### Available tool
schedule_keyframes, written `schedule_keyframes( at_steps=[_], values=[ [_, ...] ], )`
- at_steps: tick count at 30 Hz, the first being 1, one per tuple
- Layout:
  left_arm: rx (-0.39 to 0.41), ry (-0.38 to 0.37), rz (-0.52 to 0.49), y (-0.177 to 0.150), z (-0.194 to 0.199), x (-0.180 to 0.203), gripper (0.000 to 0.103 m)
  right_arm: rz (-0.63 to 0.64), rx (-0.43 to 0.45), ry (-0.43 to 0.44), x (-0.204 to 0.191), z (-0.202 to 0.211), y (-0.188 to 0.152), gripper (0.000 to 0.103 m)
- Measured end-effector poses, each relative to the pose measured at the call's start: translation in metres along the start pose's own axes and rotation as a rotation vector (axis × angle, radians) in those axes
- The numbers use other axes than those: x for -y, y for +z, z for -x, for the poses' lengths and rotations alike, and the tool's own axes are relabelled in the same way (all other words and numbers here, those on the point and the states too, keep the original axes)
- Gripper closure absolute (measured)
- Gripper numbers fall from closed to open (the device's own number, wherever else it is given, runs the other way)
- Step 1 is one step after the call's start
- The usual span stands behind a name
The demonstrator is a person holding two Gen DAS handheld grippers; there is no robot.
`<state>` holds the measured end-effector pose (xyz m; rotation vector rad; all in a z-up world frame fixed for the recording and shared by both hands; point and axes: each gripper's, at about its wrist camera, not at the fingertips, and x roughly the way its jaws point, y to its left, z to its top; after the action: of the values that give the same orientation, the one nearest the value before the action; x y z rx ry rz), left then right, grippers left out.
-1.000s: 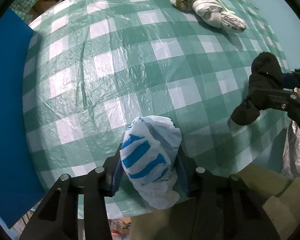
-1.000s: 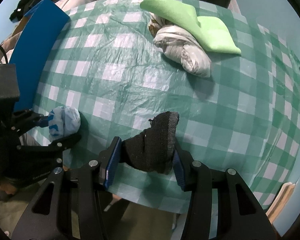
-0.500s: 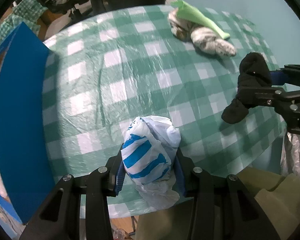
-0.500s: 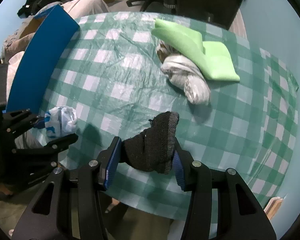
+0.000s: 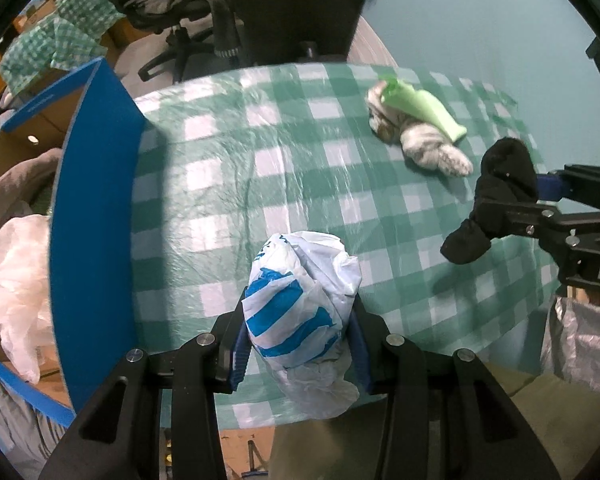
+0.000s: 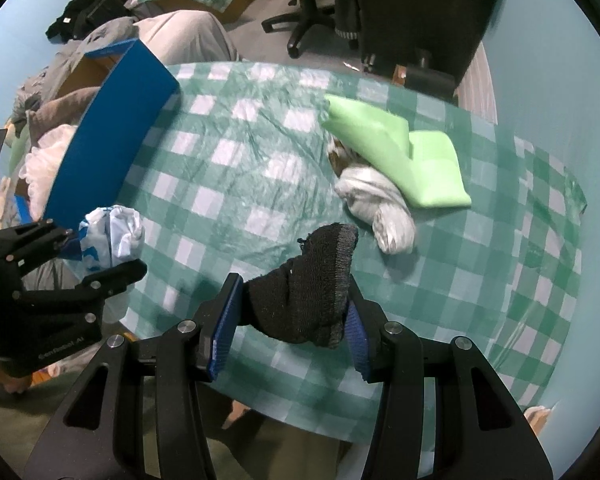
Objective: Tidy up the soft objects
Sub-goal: 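Lift and carry the striped sock and black sock with both tools over the box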
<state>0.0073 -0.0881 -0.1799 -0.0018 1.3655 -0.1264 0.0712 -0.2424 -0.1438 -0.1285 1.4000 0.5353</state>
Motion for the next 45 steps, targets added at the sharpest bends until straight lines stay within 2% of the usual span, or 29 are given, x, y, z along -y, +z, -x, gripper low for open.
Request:
schedule_keyframes(
  at_steps=[15,31,45],
  values=[
    [0.092,0.033,0.088,0.016,0.046,-0.032,0.060,0.075,0.043,0.015,-0.034,0.018,0.033,0.055],
    [0.143,0.095,0.187,0.015,0.074,-0.094,0.060,0.194,0.080,0.029,-0.082,0.024,0.078,0.055],
    [0.190,0.139,0.270,0.019,0.096,-0.153,0.060,0.326,0.100,0.052,-0.141,0.021,0.121,0.055]
  ],
)
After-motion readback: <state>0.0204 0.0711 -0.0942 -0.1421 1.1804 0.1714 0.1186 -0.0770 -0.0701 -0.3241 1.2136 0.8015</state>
